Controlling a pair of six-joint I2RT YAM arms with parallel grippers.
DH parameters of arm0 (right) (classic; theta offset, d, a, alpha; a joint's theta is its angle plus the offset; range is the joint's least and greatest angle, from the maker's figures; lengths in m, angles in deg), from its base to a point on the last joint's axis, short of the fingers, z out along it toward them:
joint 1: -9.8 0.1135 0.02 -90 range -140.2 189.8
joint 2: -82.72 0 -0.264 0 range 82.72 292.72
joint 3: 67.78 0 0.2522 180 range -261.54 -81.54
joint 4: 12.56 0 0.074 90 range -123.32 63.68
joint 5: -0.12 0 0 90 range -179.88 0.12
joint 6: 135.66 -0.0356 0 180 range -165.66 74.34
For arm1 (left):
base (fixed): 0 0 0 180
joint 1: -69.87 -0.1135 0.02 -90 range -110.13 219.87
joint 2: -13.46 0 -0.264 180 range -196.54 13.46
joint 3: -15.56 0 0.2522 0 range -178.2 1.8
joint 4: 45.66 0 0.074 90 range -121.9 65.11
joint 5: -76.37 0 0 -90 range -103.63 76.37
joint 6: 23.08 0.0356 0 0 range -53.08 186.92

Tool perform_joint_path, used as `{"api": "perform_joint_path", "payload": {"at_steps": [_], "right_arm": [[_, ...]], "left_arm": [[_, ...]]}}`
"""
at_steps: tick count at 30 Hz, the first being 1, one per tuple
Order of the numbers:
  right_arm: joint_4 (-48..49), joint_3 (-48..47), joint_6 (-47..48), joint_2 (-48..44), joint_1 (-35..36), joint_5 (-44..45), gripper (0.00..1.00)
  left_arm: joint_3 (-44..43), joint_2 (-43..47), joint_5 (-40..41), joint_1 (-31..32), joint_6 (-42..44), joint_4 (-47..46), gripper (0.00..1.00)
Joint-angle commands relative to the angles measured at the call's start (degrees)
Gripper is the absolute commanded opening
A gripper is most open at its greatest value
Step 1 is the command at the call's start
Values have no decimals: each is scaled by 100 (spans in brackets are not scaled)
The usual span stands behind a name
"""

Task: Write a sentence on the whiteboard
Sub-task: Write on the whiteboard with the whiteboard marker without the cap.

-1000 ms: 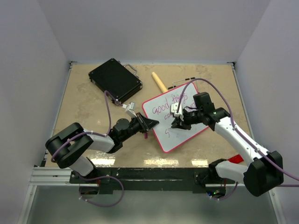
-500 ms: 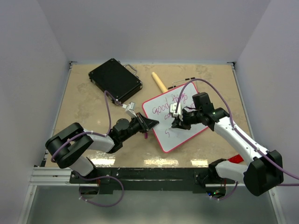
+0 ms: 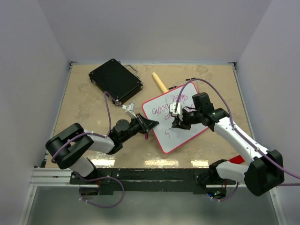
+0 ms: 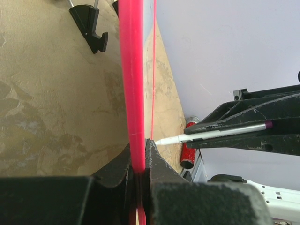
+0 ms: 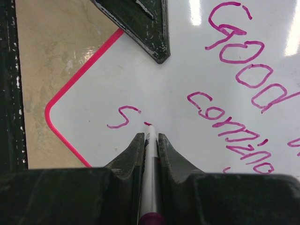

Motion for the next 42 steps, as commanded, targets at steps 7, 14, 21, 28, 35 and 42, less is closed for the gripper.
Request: {"api": "perform_joint_path", "payload": {"at_steps": [7, 14, 21, 28, 35, 42], "right_arm": [[450, 89, -366, -147, 5, 696, 0], [221, -25, -58, -139, 14, -165, 0], [493, -26, -338, -33, 14, -96, 0], [529, 27, -383, 11, 5, 186, 0], [169, 45, -76, -7, 14, 116, 0], [-112, 54, 214, -42, 32, -8, 0]], "left_arm": [[41, 205, 112, 1, 227, -724, 0], [32, 152, 112, -7, 236, -750, 0], [32, 108, 112, -7, 219, -803, 0], [32, 126, 94, 2, 227, -803, 0], [40, 152, 86, 2, 227, -786, 0], [32, 143, 94, -7, 227, -777, 0]]}}
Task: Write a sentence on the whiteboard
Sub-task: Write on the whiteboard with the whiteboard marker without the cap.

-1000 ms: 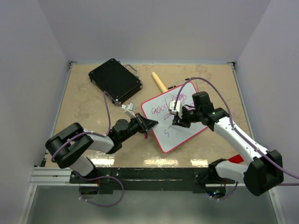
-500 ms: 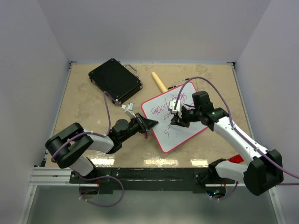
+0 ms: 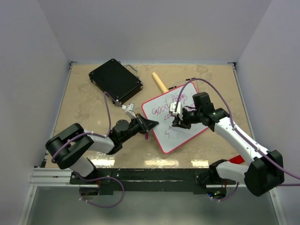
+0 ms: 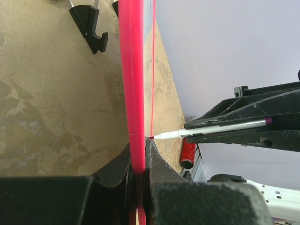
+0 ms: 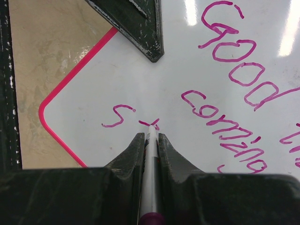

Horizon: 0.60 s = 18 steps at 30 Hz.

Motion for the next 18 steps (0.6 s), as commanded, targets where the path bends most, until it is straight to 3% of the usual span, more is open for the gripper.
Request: {"api": "perform_joint_path", "payload": {"at_steps": [1, 18], "right_arm": [[-322, 54, 293, -12, 49, -106, 0], [-675, 185, 557, 24, 234, 342, 0]], "left_arm": [[-14, 143, 92, 4, 219, -718, 0], [-76, 126, 66, 4, 236, -682, 0]]}}
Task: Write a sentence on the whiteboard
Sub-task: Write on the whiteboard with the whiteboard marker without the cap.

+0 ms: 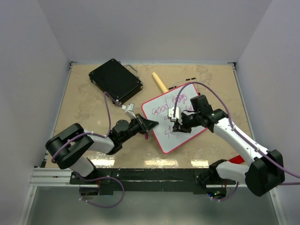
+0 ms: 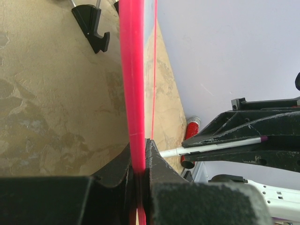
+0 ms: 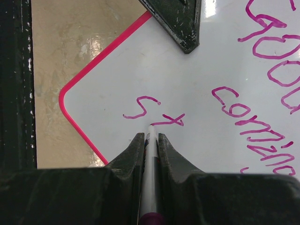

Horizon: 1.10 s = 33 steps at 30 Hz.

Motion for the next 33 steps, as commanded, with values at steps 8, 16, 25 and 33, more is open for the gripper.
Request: {"api": "perform_joint_path", "payload": {"at_steps": [8, 16, 25, 33], "right_arm": [[69, 206, -156, -99, 37, 670, 0], [88, -84, -272, -266, -252, 100, 0], [324, -32, -447, -284, -482, 81, 0], [606, -32, -667, -100, -490, 239, 0]], "left_arm": [[-82, 143, 48, 6, 241, -676, 0], [-38, 187, 57, 6, 249, -667, 0], [-47, 152, 57, 6, 241, -711, 0], [-56, 91, 22, 6, 241, -764, 0]]}}
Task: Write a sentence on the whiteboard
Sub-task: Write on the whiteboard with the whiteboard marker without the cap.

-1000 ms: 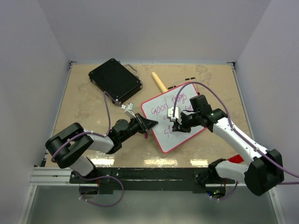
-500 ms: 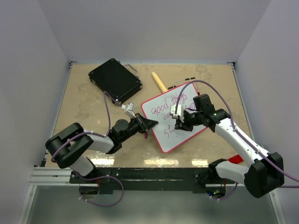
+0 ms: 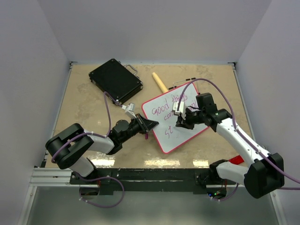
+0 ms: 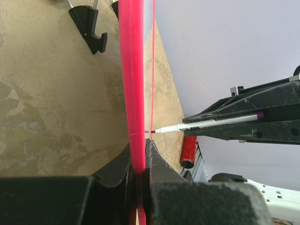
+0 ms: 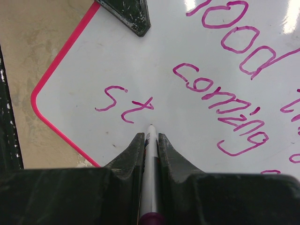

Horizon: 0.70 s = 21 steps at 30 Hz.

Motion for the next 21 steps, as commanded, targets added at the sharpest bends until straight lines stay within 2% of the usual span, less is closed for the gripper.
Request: {"api": "perform_joint_path", "payload": {"at_steps": [1, 9, 21], "right_arm": [[385, -104, -210, 65, -5, 73, 0], [482, -95, -281, 117, 56, -14, 0], [-45, -113, 238, 170, 83, -410, 0]], "left_arm": [[-56, 97, 26, 6, 197, -742, 0], [-65, 62, 18, 6, 197, -768, 0], [-56, 62, 9, 6, 188, -777, 0]]}}
